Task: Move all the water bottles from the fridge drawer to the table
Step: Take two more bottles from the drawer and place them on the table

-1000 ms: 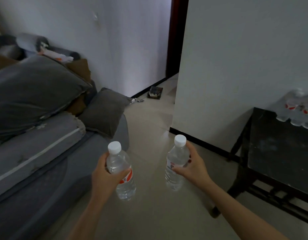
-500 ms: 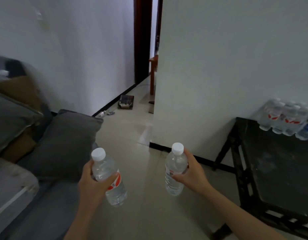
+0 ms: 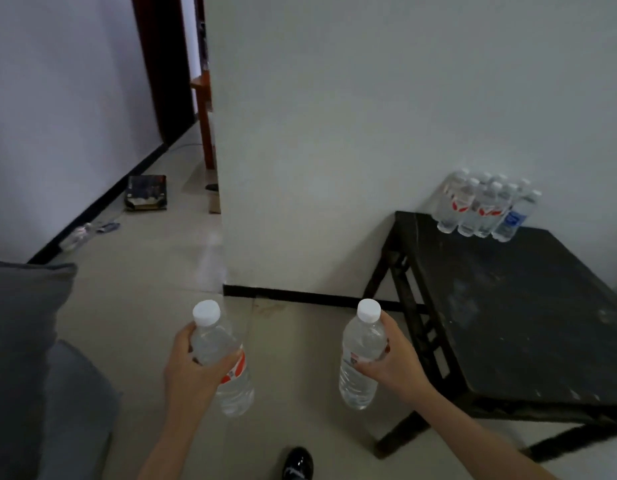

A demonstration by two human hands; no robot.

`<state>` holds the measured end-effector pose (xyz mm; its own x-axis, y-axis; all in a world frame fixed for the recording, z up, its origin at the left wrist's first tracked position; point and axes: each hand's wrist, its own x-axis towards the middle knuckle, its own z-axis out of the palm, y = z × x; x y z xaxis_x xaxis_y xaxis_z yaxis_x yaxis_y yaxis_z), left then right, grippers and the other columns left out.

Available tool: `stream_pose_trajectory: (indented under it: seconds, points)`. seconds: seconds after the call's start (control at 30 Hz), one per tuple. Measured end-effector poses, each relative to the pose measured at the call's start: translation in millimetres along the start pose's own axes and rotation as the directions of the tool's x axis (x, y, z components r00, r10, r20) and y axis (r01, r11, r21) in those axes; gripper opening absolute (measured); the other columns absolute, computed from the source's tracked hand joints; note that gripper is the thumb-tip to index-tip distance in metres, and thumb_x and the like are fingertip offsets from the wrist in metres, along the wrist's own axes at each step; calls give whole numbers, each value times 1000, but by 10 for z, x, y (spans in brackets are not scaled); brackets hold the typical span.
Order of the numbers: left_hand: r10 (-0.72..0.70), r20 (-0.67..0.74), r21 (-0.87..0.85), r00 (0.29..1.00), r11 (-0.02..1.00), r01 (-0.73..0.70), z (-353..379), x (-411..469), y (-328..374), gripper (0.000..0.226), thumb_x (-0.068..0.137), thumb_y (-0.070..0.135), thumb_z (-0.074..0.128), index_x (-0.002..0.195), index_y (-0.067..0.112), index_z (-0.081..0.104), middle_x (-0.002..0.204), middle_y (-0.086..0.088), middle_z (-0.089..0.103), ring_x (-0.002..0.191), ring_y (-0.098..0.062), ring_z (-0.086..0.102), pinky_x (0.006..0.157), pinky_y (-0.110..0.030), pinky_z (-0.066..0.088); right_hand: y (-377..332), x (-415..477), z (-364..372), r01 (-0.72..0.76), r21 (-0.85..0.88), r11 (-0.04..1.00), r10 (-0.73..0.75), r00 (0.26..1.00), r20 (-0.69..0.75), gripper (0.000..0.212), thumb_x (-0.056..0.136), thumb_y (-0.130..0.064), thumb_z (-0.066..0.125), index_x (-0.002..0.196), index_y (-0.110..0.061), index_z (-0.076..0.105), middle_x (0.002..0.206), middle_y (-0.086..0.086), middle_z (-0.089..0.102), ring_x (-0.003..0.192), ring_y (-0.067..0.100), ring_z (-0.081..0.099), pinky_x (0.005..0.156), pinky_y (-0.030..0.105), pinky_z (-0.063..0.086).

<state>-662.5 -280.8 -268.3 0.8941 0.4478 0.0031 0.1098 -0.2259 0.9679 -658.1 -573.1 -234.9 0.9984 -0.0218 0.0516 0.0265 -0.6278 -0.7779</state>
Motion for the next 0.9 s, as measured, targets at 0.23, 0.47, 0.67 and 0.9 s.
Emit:
stream_pose_trajectory:
  seconds: [0.23,0.47,0.67,0.9]
  points:
    - [104,46,-47,994,994,-101,984,849,498,75,57,16,86,121,25,46,102,5,56,91,-20,56,74,-32,44,413,1013,-361,-15,30,999,17,996,-91,80,66,-23,81,131,-31,36,126,-5,51,116,14,51,97,40,47]
    - [176,115,-68,978,983,-169,1968,1449,896,74,55,11,86,116,25,47,104,4,56,90,-18,55,75,-31,41,821,1812,-814,-73,74,995,85,981,-174,80,67,-21,80,131,-34,35,126,-7,51,116,12,51,98,36,46]
    - [164,347,-67,924,986,-150,2959,1670,979,71,55,13,87,108,30,44,97,8,55,87,-15,53,73,-27,39,1264,2029,-1211,-180,123,976,209,934,-291,82,64,-23,81,123,-51,30,124,-10,50,112,10,52,94,35,48]
    - [139,599,-62,788,990,-127,4259,1964,1172,70,57,24,86,109,32,39,92,21,50,87,-10,52,75,-30,43,1873,2340,-1713,-307,156,939,344,818,-461,88,62,-20,82,102,-76,27,111,-20,54,102,7,56,85,33,50]
